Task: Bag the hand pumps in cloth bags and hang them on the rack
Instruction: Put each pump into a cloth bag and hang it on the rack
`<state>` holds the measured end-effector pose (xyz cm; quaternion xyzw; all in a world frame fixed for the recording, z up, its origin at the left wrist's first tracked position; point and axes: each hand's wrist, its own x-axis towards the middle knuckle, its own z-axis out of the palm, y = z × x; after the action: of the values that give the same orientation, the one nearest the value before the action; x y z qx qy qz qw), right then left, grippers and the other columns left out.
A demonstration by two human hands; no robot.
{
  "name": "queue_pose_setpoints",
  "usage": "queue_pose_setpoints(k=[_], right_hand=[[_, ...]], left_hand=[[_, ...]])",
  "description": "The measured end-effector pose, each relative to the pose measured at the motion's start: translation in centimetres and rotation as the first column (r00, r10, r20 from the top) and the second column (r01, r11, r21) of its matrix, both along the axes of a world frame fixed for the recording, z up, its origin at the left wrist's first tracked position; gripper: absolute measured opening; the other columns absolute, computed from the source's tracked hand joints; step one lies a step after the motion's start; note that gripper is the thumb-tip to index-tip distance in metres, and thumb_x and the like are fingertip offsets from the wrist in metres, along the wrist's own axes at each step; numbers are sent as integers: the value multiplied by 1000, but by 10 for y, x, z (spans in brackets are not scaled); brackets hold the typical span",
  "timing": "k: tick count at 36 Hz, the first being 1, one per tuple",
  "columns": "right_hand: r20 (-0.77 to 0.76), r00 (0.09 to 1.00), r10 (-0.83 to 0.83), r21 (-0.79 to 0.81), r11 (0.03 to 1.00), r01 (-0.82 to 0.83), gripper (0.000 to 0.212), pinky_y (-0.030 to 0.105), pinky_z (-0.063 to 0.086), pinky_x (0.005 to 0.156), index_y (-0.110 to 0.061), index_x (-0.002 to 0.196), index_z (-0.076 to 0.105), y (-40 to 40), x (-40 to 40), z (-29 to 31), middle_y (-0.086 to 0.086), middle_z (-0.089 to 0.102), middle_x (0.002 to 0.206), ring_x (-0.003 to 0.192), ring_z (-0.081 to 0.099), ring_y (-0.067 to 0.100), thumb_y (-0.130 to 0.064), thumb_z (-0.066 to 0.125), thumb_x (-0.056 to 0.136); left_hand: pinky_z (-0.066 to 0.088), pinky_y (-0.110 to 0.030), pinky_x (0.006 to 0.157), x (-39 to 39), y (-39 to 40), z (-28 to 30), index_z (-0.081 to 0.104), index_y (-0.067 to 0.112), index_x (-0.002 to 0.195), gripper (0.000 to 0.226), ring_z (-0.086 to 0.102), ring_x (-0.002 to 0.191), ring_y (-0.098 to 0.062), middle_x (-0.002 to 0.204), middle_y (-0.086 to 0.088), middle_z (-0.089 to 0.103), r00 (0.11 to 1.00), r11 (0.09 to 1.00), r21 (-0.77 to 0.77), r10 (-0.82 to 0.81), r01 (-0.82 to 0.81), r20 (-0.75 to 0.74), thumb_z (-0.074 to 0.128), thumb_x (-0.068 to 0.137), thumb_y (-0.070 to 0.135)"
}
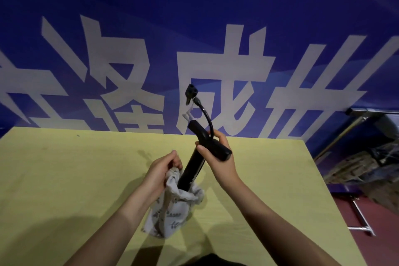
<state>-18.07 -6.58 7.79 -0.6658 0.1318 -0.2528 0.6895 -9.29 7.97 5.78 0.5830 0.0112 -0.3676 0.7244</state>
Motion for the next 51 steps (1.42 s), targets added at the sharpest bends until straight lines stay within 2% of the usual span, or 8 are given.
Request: queue_pose_setpoints(k=[4,12,22,28,31,35,39,51], right_hand=[[-6,998,64,37,997,-64,33,33,51,92,-15,114,58,18,-2,-19,10,66,109,107,64,27,-7,70,85],[-55,960,275,63,960,-272,28,25,49,87,-6,114,62,19,-1,-14,10,67,107,104,64,20,-1,66,86],[-262,889,375,-38,916,-398,62,16,45,94,-36,130,53,-6,5,-16,-7,51,135,124,50,3,-28,82,75],[-428,869,248,298,947,-124,64,32,45,96,-22,124,58,-12,-15,-63,-2,61,125,120,55,16,-65,62,76],[-468,828,309,562,827,9,42,36,52,83,-7,123,50,-10,-4,-73,11,57,115,100,60,27,-41,48,97],[-507,822,259,756,592,280,72,33,48,56,-4,149,25,-12,19,-84,18,47,129,79,56,26,-43,54,95],[-617,710,340,750,528,398,67,27,48,39,3,120,41,-8,23,-82,18,53,105,67,56,29,-46,70,84],[-401,888,226,792,572,213,14,32,50,75,2,103,53,-23,41,-65,21,58,105,85,57,29,-7,44,99]], left_hand=[[37,-26,65,-4,-6,15,60,10,104,24,49,63,-13,65,2,48,990,966,-227,106,-126,-98,41,100,23],[49,-36,91,6,5,41,68,24,110,29,64,104,-15,111,-2,70,959,992,-98,105,-82,263,51,94,41],[40,-18,44,8,1,54,60,6,82,19,54,56,-14,69,-3,64,895,982,5,171,-190,412,49,96,2],[42,-20,51,5,2,53,57,8,89,19,57,58,-10,77,-4,63,926,987,-75,159,-142,343,42,100,5],[43,-18,51,3,3,48,61,3,94,20,55,58,-13,76,-7,62,947,979,-138,181,-148,267,42,100,5],[46,-19,55,2,6,47,62,5,96,18,61,64,-13,76,-2,68,951,977,-192,147,-97,271,45,96,-1],[48,-21,60,4,11,43,60,7,98,18,57,70,-17,84,-5,64,950,985,-148,131,-92,284,50,92,-7],[45,-20,55,31,35,44,66,22,104,17,52,58,-10,66,0,59,841,990,141,-77,1,535,60,92,12]])
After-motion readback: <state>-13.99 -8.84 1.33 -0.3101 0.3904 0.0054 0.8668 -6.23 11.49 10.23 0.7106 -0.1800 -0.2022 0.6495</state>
